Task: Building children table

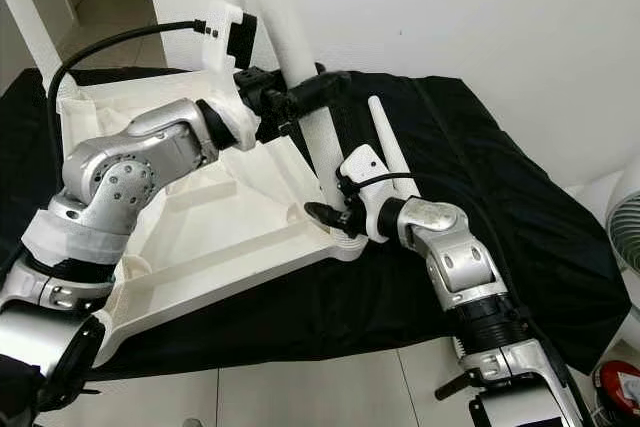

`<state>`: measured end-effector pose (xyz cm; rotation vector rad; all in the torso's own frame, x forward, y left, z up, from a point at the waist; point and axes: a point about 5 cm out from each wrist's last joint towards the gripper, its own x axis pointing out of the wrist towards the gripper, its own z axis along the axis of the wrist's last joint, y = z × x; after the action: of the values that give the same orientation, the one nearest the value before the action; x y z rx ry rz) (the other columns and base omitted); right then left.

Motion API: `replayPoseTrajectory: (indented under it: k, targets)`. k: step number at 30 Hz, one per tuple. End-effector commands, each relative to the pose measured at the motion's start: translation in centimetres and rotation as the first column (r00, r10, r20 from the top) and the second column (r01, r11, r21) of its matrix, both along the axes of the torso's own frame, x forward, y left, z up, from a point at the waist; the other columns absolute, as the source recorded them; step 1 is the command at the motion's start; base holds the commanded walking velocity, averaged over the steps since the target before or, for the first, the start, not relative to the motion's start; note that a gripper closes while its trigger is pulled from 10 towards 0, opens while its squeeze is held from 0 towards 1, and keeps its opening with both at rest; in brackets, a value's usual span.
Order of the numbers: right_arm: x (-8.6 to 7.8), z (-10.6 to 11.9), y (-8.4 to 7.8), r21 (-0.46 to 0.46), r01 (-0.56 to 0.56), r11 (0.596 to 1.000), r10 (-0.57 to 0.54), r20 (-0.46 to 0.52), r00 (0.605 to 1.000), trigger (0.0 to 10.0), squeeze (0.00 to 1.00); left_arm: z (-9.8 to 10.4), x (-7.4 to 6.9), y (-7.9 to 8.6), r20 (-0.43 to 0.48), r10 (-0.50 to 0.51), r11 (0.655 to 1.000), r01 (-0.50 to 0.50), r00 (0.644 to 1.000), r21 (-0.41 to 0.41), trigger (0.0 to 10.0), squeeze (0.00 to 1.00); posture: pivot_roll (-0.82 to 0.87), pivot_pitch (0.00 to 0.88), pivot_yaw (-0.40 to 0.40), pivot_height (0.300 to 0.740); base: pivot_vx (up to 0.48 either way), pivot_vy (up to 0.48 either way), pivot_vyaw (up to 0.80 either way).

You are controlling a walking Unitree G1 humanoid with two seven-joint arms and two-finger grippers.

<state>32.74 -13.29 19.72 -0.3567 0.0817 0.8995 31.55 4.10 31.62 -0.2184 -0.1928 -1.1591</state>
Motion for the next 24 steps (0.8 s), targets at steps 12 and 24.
replayPoseTrajectory:
  k: [12, 24]
  targets:
    - [0.2, 1.3, -0.4, 0.053, 0.041, 0.998, -0.043, 0.034, 0.998, 10.0, 1.0, 1.2, 0.1, -1.6, 0.067, -0.08, 0.995, 0.075, 0.995, 0.066, 10.0, 0.0, -0.03, 0.0, -0.031, 0.74, 0.0, 0.0, 0.0]
    - [1.4, 2.9, -1.0, 0.175, 0.201, 0.964, -0.223, 0.116, 0.968, 10.0, 1.0, 3.2, 1.5, -1.3, 0.044, 0.065, 0.996, -0.067, 0.997, 0.05, 10.0, 0.0, 0.01, 0.0, -0.033, 0.74, 0.0, 0.0, 0.0]
